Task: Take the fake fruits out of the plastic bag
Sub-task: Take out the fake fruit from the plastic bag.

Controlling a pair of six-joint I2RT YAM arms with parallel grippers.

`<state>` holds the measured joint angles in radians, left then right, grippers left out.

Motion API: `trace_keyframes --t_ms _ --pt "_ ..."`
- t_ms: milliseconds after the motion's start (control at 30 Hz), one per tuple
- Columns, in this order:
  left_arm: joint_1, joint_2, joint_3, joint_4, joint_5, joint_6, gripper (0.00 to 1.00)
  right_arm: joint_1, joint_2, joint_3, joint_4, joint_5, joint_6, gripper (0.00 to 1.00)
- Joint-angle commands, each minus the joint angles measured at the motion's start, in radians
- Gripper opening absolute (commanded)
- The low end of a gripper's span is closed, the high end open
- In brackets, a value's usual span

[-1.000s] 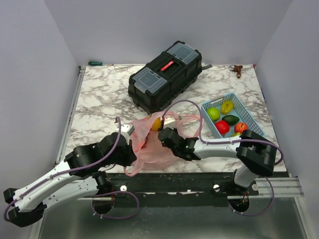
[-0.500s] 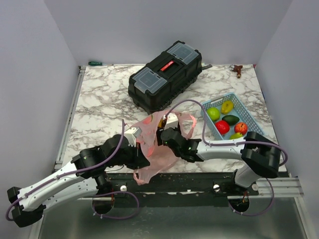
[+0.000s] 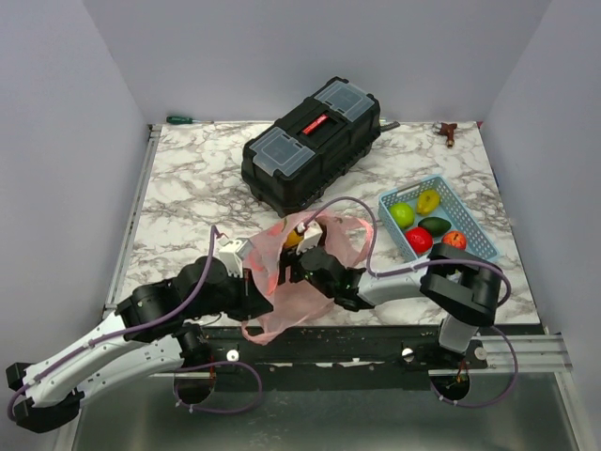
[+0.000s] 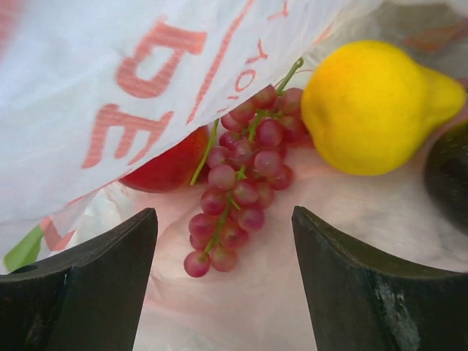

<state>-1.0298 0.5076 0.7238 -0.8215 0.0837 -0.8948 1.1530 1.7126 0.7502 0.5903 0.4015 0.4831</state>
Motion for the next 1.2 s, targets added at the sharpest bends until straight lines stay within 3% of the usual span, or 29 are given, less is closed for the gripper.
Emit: trace_keyframes --t_ms 0,133,400,567,633,767,933,1167 --pt "-0.006 -0.021 -0.032 -0.005 -0.003 -0.015 0.00 0.020 0.101 0.019 0.152 -0.045 0.114 0.79" --pt "-0.006 -0.014 -0.051 0.024 0.019 -0.026 0.00 0.036 0.159 0.065 0.143 0.025 0.103 0.86" --pt "-0.007 -0.003 -0.051 -0.007 0.026 -0.016 0.00 0.060 0.302 0.183 0.076 0.259 -0.012 0.83" --pt "-0.009 -0.019 -0.042 -0.032 0.006 -0.019 0.00 0.067 0.393 0.272 -0.026 0.409 -0.068 0.65" --pt "-0.009 -0.029 -0.034 -0.044 0.000 -0.024 0.00 0.066 0.380 0.257 -0.033 0.425 -0.077 0.47" --pt "-0.009 -0.052 -0.019 -0.084 -0.025 -0.028 0.00 0.067 0.279 0.179 -0.002 0.419 -0.088 0.33" --pt "-0.009 -0.026 0.058 -0.185 -0.060 0.020 0.00 0.067 0.121 0.109 -0.042 0.348 -0.067 0.21" --pt "-0.009 0.145 0.223 -0.420 -0.196 0.120 0.00 0.069 -0.053 0.045 -0.131 0.223 0.010 0.06"
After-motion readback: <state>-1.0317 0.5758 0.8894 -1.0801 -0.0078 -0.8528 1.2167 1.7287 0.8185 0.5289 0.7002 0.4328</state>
